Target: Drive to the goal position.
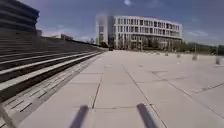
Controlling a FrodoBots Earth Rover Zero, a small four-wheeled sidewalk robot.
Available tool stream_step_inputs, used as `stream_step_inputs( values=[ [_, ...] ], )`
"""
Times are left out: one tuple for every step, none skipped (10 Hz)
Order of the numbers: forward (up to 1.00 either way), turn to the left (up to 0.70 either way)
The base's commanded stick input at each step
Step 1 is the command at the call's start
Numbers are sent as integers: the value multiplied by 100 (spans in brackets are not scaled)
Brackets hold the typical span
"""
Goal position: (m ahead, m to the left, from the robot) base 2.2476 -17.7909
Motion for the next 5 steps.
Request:
stream_step_inputs(
  values=[
    [70,0],
    [70,0],
    [70,0],
    [70,0],
    [70,0]
  ],
)
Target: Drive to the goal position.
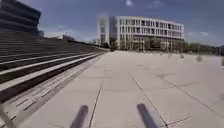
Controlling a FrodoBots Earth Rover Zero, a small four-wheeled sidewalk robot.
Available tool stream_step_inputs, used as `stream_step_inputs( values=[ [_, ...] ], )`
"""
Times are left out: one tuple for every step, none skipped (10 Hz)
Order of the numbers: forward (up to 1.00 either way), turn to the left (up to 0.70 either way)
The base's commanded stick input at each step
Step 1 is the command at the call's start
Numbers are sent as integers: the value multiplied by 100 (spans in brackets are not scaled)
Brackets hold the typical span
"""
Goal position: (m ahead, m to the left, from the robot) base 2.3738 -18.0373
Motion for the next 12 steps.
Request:
stream_step_inputs(
  values=[
    [70,0],
    [70,0],
    [70,-23],
    [70,-35],
    [70,-35],
    [70,-35],
    [70,-35],
    [70,-35],
    [70,-35],
    [70,-35],
    [70,-35],
    [70,-35]
  ],
)
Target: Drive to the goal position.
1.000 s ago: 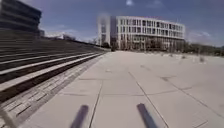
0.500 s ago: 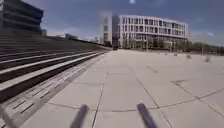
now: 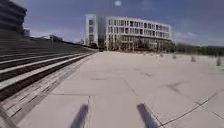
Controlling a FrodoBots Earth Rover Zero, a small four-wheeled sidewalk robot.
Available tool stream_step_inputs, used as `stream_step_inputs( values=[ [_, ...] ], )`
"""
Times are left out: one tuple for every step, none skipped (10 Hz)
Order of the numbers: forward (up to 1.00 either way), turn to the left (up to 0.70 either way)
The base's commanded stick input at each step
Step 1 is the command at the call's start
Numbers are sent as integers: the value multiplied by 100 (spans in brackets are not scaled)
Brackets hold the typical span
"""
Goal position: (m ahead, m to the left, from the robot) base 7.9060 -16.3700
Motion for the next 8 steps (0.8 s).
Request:
stream_step_inputs(
  values=[
    [70,-35],
    [70,-35],
    [70,-35],
    [70,-35],
    [70,-35],
    [70,-35],
    [70,-35],
    [70,-35]
  ],
)
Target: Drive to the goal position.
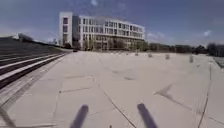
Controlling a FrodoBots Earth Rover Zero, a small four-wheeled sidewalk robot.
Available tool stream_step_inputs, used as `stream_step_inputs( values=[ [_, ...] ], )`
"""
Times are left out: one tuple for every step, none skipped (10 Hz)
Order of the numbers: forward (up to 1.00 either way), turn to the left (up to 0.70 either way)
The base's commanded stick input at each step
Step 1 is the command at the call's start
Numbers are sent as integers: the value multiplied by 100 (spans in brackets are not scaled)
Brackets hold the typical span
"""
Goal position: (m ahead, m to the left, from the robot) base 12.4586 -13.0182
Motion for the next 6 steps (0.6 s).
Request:
stream_step_inputs(
  values=[
    [70,-35],
    [70,-35],
    [70,-35],
    [70,-35],
    [70,-35],
    [70,-35]
  ],
)
